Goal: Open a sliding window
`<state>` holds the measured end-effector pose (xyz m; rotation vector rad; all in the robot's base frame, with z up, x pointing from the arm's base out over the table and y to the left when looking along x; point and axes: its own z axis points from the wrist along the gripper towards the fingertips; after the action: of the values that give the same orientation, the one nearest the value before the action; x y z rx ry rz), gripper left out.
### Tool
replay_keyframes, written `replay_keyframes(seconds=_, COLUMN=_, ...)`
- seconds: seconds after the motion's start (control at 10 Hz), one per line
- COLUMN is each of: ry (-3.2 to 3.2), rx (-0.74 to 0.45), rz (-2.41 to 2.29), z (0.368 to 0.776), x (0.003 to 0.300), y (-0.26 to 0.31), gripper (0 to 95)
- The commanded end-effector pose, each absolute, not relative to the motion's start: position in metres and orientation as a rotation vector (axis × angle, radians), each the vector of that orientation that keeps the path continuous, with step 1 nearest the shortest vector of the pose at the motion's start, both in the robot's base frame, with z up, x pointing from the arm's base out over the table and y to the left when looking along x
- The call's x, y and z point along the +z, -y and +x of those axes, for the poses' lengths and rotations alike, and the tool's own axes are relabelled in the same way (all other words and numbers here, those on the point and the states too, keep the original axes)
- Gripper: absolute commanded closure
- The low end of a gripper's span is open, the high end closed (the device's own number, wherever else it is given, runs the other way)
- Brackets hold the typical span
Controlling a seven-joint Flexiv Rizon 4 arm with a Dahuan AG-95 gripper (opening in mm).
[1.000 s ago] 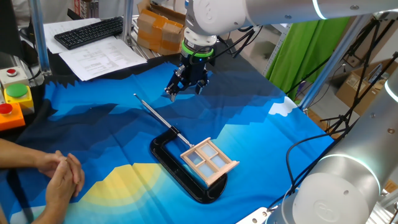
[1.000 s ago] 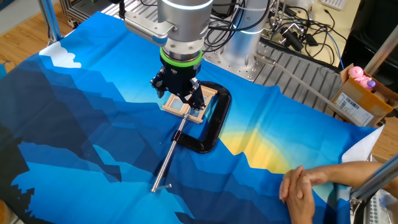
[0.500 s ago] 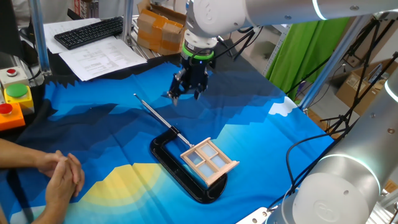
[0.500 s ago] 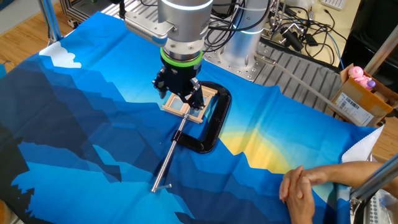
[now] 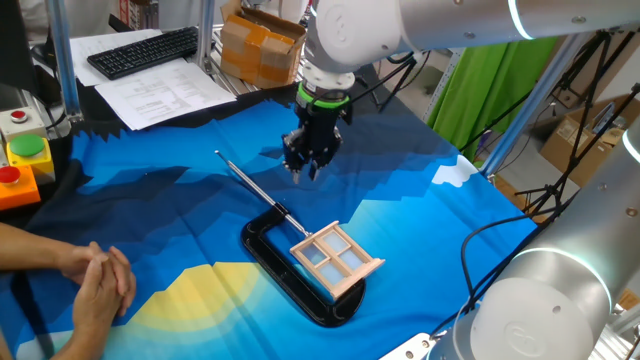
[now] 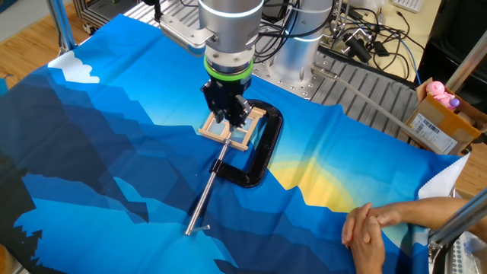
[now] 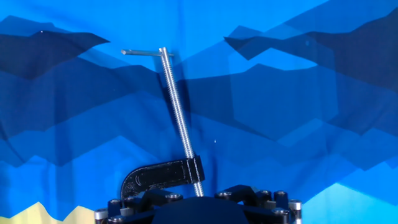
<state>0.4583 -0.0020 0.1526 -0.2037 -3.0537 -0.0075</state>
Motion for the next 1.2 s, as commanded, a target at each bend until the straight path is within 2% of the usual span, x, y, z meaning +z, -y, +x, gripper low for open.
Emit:
replay_keyframes(seconds=0.1, ry=3.051, rx=-0.006, rz=-0.173, z=0.463, x=0.145, y=0.018, gripper=95.0)
replay_keyframes(seconds=0.3, ry=3.051, rx=0.006, rz=-0.167, z=0.464, x=0.139, y=0.029, gripper=95.0)
replay_keyframes(seconds=0.6, ry=3.058, rx=0.086, rz=-0.146, z=0.465, x=0.129, y=0.03, gripper=95.0)
replay_keyframes(seconds=1.2, ry=3.05, rx=0.027, rz=-0.193, z=0.465, x=0.126, y=0.03, gripper=95.0)
